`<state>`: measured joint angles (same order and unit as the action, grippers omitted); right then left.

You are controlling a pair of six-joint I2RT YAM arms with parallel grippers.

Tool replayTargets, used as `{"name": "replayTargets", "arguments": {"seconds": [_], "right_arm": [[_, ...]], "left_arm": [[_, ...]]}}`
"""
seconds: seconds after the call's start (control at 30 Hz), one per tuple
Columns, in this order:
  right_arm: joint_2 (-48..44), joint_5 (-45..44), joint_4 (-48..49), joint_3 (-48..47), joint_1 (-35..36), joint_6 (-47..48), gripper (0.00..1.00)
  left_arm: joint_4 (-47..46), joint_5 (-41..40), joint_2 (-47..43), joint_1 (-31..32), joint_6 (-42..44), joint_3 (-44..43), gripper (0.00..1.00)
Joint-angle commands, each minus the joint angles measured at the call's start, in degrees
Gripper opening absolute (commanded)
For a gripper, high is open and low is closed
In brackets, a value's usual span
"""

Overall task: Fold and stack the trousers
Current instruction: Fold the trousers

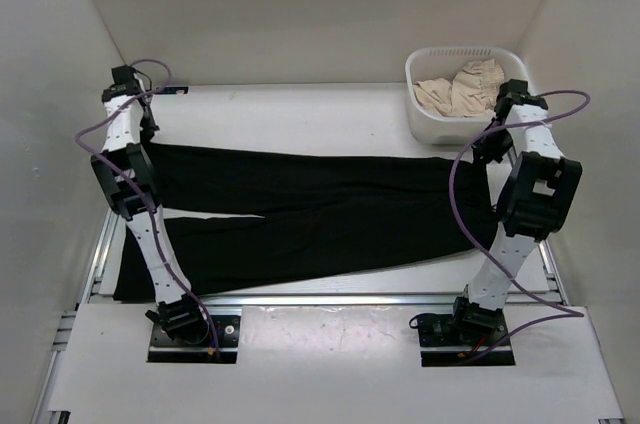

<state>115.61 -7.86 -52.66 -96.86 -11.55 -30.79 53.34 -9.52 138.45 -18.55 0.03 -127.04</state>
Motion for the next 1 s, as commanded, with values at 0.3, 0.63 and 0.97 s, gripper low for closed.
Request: {"name": "replayTargets", "arguments": {"seconds": [0.3, 0.63, 0.97], "right_arm": [[-24.5, 9.4, 5.5, 14.8, -6.1, 7.5, 0.00], [-18.9, 15.1, 9.3, 11.0, -6.1, 5.7, 0.00], [-24.0, 9.2, -2.9, 5.5, -6.1, 5.5, 0.00]], "left_arm": [[-4.7, -7.5, -40.0, -7.6, 0.0, 25.9, 0.14], [-4.7, -5.1, -41.3, -8.3, 0.0, 29.5, 0.14], [-4.2, -9.6, -38.3, -7.7, 0.0, 20.8, 0.14]]}}
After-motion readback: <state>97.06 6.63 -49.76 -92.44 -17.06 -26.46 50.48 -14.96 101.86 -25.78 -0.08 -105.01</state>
